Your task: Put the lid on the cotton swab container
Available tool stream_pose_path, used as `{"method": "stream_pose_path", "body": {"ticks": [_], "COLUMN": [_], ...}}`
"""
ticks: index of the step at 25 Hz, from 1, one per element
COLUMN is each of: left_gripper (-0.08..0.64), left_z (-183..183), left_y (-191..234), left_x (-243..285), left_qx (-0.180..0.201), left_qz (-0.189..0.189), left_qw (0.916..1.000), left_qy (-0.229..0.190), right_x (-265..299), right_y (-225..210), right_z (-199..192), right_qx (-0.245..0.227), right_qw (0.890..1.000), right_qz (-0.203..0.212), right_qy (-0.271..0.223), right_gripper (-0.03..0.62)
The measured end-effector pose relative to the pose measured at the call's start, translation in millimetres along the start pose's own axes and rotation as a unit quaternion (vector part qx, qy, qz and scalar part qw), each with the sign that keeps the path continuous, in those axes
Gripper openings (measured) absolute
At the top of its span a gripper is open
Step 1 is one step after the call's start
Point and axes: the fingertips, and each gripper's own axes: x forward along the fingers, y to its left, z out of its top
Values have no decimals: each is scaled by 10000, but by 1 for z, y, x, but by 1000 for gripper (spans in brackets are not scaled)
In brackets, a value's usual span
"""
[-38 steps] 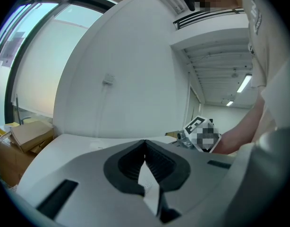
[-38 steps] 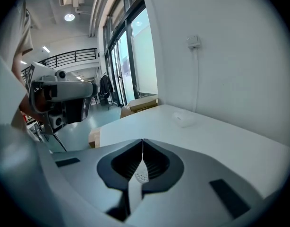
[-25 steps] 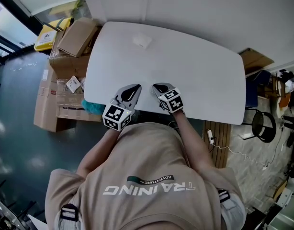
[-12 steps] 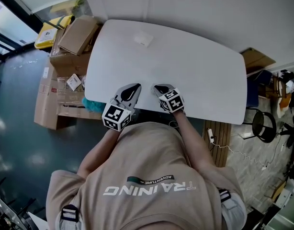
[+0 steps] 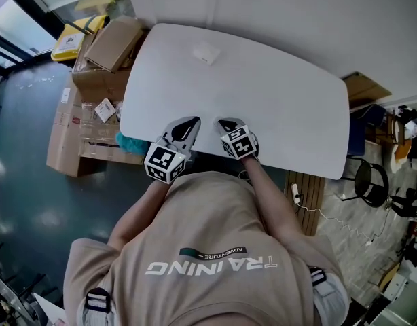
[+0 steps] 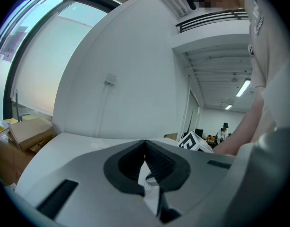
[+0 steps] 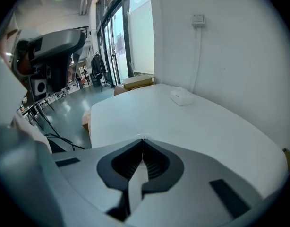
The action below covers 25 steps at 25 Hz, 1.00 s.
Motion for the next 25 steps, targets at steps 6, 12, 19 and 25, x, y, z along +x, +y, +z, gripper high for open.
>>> {"method": "stream_pose_path", "body": {"ticks": [6,12,19,25], "left_gripper": [12,12,12,12], "left_z": [18,55,80,85], "left_y": [-6,-8,-12,-20], "left_x": [0,3,18,32], "left_qx": [169,332,549,481], "left_qz": [-41,-147,-249,-336], "left_qw": [9997,9980,9957,9957], "left_qy": [-151,-512,-706,-722], "right_x": [-14,-84,-188,-242], "right_y": [-8,-21,-30,-38], "right_z": [12,39,77,112], "right_qx": [23,358,475,89], "right_qw": [9975,9824,9505,9308], "right_qz": [-94,-154,-667,-971], "right_qy": [-699,-1827,-2997,-3523], "right_gripper": [18,18,18,18]}}
